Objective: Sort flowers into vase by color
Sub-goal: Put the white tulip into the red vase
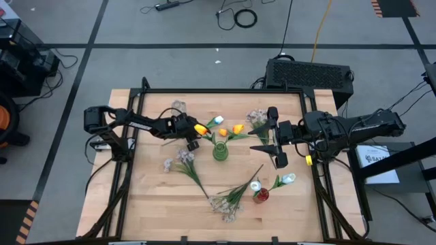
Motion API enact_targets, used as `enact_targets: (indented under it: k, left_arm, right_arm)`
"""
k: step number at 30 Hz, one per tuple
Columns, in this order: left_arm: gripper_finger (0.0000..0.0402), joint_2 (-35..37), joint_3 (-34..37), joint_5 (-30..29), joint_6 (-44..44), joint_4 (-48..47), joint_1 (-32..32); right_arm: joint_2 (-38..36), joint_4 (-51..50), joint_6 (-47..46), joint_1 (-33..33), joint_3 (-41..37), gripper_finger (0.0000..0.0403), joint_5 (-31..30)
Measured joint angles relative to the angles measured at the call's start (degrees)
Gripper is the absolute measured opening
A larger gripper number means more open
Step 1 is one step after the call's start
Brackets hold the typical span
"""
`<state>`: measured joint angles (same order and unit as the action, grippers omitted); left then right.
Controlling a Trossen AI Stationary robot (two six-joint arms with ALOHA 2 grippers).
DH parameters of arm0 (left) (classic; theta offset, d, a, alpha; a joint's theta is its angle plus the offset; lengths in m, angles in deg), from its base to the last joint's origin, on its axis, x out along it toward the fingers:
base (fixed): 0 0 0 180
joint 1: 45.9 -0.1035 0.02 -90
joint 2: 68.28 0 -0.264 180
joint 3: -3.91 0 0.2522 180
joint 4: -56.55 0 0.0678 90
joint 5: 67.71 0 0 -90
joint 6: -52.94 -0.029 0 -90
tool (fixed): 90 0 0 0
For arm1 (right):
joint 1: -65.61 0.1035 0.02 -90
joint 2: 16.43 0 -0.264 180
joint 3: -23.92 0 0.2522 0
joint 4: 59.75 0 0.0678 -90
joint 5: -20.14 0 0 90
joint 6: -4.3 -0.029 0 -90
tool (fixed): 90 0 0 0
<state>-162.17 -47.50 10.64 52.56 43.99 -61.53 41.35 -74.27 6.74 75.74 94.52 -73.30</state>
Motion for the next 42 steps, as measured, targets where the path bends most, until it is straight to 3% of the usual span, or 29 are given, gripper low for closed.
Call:
enact_targets:
  k: [13, 24, 34, 42]
  left_arm:
    - [0.0013, 0.2, -2.1, -1.24, -2.08, -1.58, 1.12]
    - [0.0004, 1.67, -9.49, -2.13, 2.73, -13.97, 3.09]
    - [0.0002, 12.84, -11.39, -2.55, 13.42, -21.55, 4.28]
    - [0.0002, 22.76, -11.34, -8.02, 14.64, -23.45, 7.77]
  right_arm:
    - [0.0, -0.03, 0.2, 0.0, 0.0, 0.0208, 0.0]
    - [0.0, -0.78, 0.2, 0.0, 0.0, 0.0208, 0.0]
    - [0.0, -1.11, 0.09, 0.0, 0.0, 0.0208, 0.02]
    - [0.0, -1.13, 0.0, -0.02, -0.02, 0.0208, 0.02]
